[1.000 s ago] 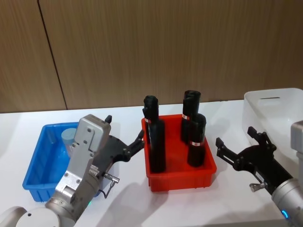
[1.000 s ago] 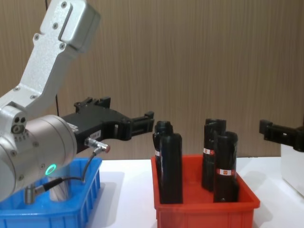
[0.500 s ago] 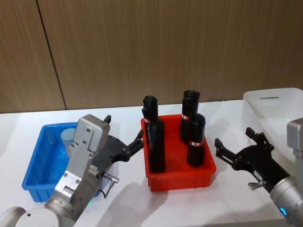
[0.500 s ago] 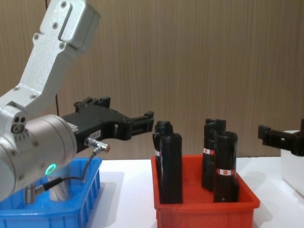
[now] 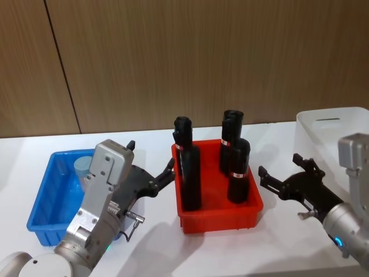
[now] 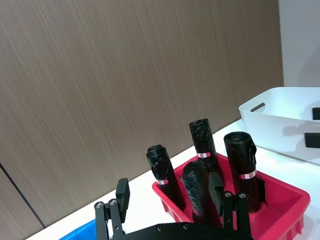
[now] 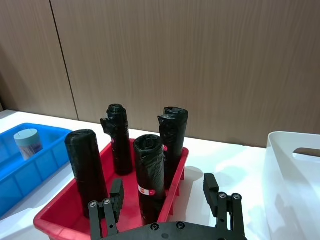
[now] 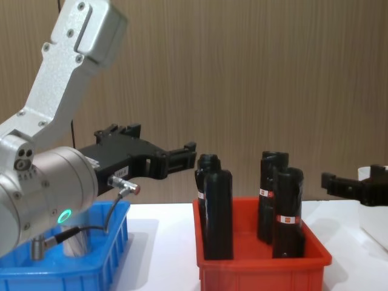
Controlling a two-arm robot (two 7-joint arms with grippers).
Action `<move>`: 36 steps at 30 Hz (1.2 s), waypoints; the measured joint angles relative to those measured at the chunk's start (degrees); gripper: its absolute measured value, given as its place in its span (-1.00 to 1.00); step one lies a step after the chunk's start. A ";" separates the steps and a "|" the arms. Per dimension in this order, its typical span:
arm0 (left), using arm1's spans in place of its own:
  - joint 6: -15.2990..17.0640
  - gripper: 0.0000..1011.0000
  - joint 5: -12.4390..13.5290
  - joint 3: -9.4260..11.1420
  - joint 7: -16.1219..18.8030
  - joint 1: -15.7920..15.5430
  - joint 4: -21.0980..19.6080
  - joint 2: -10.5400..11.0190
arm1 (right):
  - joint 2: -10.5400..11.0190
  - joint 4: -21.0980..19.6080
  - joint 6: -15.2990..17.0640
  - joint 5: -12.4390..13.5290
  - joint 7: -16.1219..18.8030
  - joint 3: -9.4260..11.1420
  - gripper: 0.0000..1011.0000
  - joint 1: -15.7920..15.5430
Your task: Pick the cotton swabs from the blue box and place them into the white box.
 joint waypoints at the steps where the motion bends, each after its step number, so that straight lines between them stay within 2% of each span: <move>1: 0.00 0.98 0.00 0.00 0.00 0.00 0.00 0.00 | -0.20 1.07 0.00 0.06 0.78 0.05 0.98 0.74; 6: 0.00 0.98 0.00 0.00 0.00 0.00 0.00 0.00 | -0.99 5.99 -0.36 0.69 4.03 0.30 0.98 4.15; 21: 0.00 0.98 0.00 0.00 0.00 0.00 0.00 0.00 | -2.78 17.34 -2.99 2.15 12.46 0.63 0.98 12.04; 36: 0.00 0.98 0.00 0.01 0.00 0.00 0.00 0.00 | -4.64 27.24 -6.00 1.76 18.38 0.00 0.98 18.67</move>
